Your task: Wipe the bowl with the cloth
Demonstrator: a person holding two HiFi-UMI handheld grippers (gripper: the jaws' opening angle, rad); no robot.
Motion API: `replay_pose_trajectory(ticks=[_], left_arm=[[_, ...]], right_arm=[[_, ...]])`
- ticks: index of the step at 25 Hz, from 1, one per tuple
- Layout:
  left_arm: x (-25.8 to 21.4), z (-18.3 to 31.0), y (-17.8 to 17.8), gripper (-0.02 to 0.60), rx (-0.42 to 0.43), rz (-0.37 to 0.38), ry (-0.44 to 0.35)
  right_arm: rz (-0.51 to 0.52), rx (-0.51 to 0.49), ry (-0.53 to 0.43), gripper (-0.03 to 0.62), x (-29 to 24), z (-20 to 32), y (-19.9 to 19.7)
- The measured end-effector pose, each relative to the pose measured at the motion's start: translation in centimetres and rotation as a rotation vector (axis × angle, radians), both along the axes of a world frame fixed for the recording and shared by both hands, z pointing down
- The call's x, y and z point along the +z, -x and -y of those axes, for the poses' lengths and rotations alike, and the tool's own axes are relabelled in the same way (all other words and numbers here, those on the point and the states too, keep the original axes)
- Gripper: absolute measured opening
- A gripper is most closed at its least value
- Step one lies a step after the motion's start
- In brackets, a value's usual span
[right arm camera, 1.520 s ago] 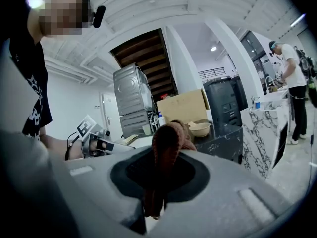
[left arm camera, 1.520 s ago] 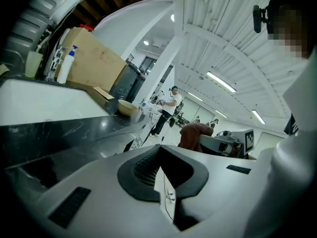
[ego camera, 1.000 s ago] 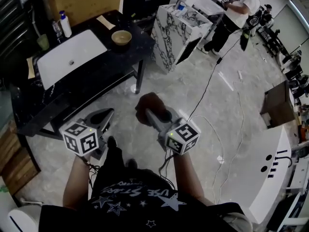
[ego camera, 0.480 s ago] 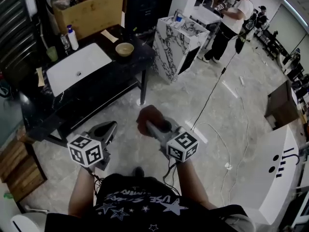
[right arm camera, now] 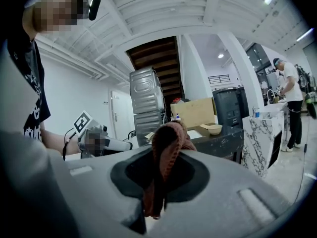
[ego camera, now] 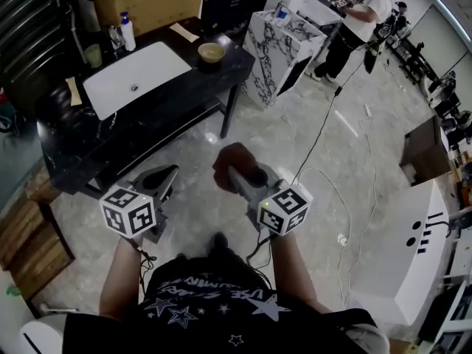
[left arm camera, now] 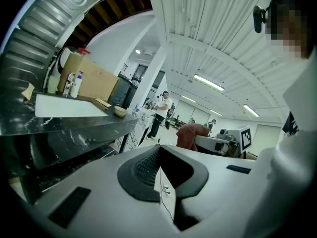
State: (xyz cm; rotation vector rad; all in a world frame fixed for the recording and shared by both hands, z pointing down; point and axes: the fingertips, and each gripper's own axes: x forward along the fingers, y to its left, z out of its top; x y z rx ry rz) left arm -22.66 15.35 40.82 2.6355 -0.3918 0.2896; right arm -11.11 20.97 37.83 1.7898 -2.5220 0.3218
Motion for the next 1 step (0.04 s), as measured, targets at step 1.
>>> replay_pose_trajectory(ticks=[1], left_arm=[[0.06, 0.39, 0.96, 0.008, -0.008, -0.008, 0.008]], right_arm=[[0.005, 0.007, -0.002, 0.052, -0.03, 0.23, 1.04]])
